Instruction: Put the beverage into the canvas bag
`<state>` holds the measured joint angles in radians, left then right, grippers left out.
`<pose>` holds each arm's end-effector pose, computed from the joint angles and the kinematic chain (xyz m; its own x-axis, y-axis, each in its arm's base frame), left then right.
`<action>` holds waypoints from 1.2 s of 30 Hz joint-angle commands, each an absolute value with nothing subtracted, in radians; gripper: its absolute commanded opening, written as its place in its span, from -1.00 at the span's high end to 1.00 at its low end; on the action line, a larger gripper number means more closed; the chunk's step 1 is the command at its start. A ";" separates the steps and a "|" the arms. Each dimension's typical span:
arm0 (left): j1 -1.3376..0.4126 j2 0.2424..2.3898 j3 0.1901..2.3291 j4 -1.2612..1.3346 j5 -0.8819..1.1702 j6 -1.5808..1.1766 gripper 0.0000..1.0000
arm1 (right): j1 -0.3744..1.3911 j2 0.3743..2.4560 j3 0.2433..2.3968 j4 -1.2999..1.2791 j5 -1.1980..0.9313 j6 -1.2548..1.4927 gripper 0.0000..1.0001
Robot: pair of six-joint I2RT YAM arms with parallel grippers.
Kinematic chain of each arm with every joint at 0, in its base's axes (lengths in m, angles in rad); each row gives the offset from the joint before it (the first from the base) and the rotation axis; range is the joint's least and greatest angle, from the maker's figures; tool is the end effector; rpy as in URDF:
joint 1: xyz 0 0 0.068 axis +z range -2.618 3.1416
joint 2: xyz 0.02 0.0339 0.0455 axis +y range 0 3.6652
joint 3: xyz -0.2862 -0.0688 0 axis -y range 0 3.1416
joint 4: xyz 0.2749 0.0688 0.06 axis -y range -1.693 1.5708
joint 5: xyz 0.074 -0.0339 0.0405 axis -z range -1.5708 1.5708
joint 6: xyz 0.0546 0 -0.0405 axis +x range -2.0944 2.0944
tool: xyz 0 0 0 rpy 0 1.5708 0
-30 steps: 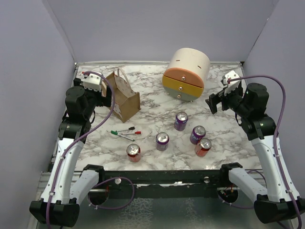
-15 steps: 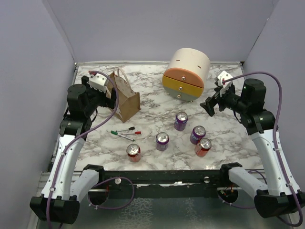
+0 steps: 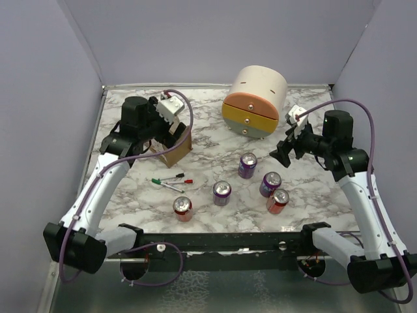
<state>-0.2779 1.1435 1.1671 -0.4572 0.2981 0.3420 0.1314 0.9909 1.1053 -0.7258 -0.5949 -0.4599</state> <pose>0.2738 -0.0948 0.3874 -0.2067 0.3923 -0.8963 0.6240 0.7584 0.1881 0.2211 0.0601 0.3755 -0.2598 -0.4051 -0.8765 -0.7575 0.6485 -0.0752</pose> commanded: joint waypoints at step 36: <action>-0.485 1.579 1.332 -0.492 0.282 -0.028 1.00 | 0.137 1.028 1.022 -0.684 -0.651 -0.526 -0.99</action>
<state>-0.4252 1.5700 1.3052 -0.5762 0.2253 0.1352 0.1314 0.9920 1.0363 -0.7090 -0.6159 -0.4690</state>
